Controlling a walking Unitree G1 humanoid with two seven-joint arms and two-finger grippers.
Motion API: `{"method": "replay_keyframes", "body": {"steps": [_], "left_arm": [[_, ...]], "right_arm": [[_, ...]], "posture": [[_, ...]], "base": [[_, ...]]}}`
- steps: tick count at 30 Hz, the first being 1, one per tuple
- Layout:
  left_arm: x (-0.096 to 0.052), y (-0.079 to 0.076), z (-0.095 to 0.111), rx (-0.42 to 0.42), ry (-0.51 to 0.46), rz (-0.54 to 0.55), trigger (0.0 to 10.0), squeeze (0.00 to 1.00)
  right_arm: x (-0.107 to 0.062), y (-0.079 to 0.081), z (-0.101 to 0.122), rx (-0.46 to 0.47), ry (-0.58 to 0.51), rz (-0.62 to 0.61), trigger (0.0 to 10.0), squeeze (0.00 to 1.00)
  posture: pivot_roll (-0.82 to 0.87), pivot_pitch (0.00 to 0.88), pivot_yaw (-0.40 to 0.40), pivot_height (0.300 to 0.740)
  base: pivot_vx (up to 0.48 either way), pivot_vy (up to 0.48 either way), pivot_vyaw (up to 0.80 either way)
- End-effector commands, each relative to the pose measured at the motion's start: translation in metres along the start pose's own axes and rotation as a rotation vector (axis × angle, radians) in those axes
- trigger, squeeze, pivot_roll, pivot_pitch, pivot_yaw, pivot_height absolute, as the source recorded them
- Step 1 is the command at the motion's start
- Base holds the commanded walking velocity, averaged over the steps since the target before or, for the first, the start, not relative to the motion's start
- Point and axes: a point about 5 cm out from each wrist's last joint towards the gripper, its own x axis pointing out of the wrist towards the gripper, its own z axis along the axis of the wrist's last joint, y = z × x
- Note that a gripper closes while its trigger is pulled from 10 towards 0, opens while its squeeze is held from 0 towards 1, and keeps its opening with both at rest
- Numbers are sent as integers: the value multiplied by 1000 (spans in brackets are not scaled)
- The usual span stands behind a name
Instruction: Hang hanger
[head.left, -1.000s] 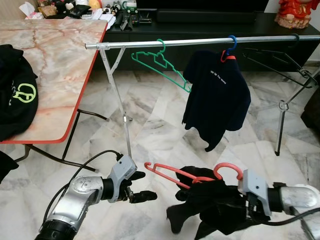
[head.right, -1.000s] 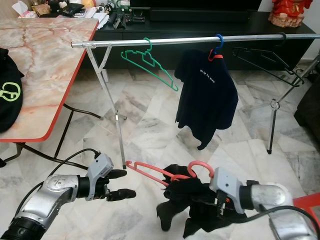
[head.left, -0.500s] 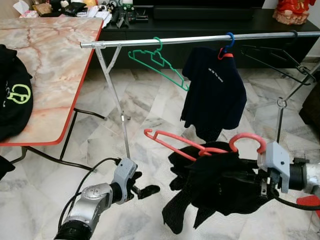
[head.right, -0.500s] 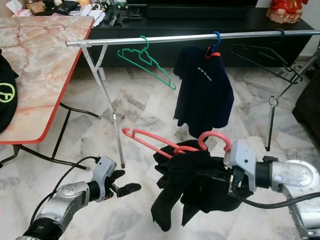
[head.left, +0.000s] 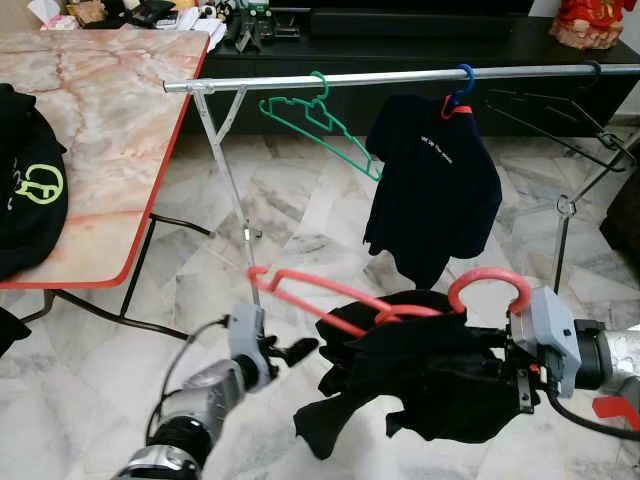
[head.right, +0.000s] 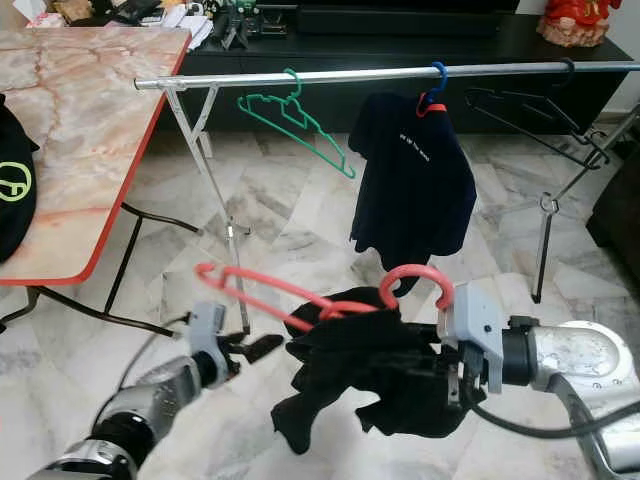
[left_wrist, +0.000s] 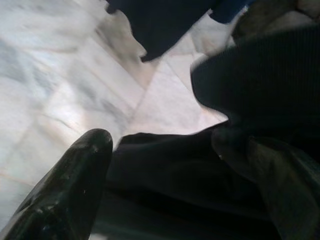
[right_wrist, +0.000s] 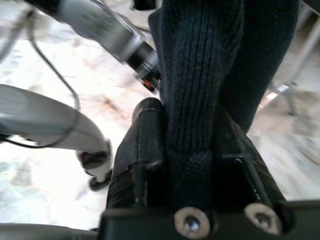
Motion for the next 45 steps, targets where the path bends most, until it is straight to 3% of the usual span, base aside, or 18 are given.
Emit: {"method": "replay_keyframes", "body": {"steps": [1,6,10,19,21,28,33,35,36,37,38,39,45], "left_arm": [[0,0,-3,-45,21,-25,10000,0],[0,0,-8,-93,48,-30,10000,0],[-1,3,-4,-238,3,-36,10000,0],[-2,8,-13,-198,103,50,10000,0],[2,3,-10,-263,94,28,10000,0],[8,-9,-7,-307,80,-31,10000,0],[9,-12,-8,-286,117,-52,10000,0],[8,-13,-13,-278,175,-57,10000,0],[7,-12,-17,-255,206,-41,9176,0],[7,-12,-17,-255,206,-41,9176,0],[6,-10,-20,-236,230,-19,1294,0],[6,-9,-22,-229,239,-7,0,0],[6,-9,-21,-231,220,-6,0,0]], "right_arm": [[2,5,5,-14,-26,38,0,0],[5,5,8,-21,-41,60,0,0],[5,4,7,-19,-33,55,0,0],[9,4,5,-21,-19,56,0,0],[12,4,5,-28,-21,63,0,0],[28,14,7,-35,-31,157,0,0],[32,12,7,-40,-34,153,0,0],[34,10,9,-54,-38,157,0,0],[36,8,10,-60,-39,158,0,0],[36,8,10,-60,-39,158,0,0],[37,7,11,-68,-34,156,0,0],[39,5,11,-76,-32,156,0,0],[44,3,13,-91,-33,155,0,0]], "posture": [[-123,212,-22,740],[-126,209,-20,740],[-122,202,-19,740],[-121,191,-15,740],[-121,185,-13,740],[-122,179,-9,740],[-121,181,-9,740],[-122,182,-8,740],[-122,182,-8,740],[-122,182,-8,740],[-120,181,-7,740],[-120,181,-7,740],[-116,186,-12,740]], "base": [[0,0,0],[0,0,0],[0,0,0],[0,0,0],[0,0,0],[0,0,0],[0,0,0],[0,0,0],[0,0,0],[0,0,0],[0,0,0],[0,0,0],[0,0,0]]}}
